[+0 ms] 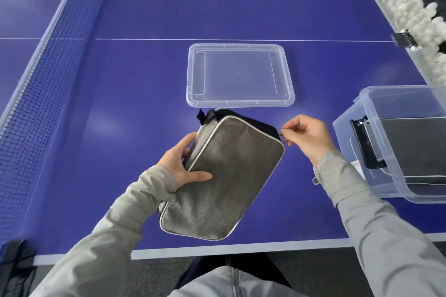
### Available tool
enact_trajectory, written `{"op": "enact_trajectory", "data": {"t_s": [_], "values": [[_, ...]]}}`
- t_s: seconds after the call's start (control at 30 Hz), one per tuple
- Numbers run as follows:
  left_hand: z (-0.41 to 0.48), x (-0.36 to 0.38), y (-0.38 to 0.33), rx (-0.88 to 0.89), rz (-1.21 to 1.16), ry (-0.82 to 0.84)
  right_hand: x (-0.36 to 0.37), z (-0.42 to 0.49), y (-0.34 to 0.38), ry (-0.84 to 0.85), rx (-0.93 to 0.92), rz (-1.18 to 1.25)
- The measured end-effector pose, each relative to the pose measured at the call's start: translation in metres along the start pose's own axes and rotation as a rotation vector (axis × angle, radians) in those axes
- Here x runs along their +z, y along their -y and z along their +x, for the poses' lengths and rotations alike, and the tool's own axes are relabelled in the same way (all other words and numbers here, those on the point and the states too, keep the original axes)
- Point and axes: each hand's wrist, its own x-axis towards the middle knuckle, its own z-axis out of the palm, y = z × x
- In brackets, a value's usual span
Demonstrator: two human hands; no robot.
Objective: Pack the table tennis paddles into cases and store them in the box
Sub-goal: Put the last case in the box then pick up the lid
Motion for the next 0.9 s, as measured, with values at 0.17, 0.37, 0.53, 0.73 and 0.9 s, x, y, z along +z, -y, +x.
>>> {"op": "enact_trajectory", "data": {"t_s": [0.17, 0.37, 0.53, 0.73, 0.9], "values": [[0.005, 0.003, -0.011, 0.046, 0.356, 0.109, 0.026, -0.015, 0.026, 0.07, -0.119, 0.039], [0.007, 0.01, -0.012, 0.088, 0.522, 0.093, 0.049, -0.032, 0.041, 0.11, -0.304, -0.056], [0.004, 0.012, 0.009, -0.013, 0.184, -0.09, 0.052, -0.032, 0.028, 0.0, -0.276, -0.053], [0.003, 0.02, 0.029, -0.119, -0.657, -0.509, 0.069, -0.059, -0.014, -0.158, 0.204, 0.197], [0.016, 0.031, 0.025, -0.347, -1.176, -0.621, 0.094, -0.083, -0.016, -0.005, 0.447, 0.616]]}}
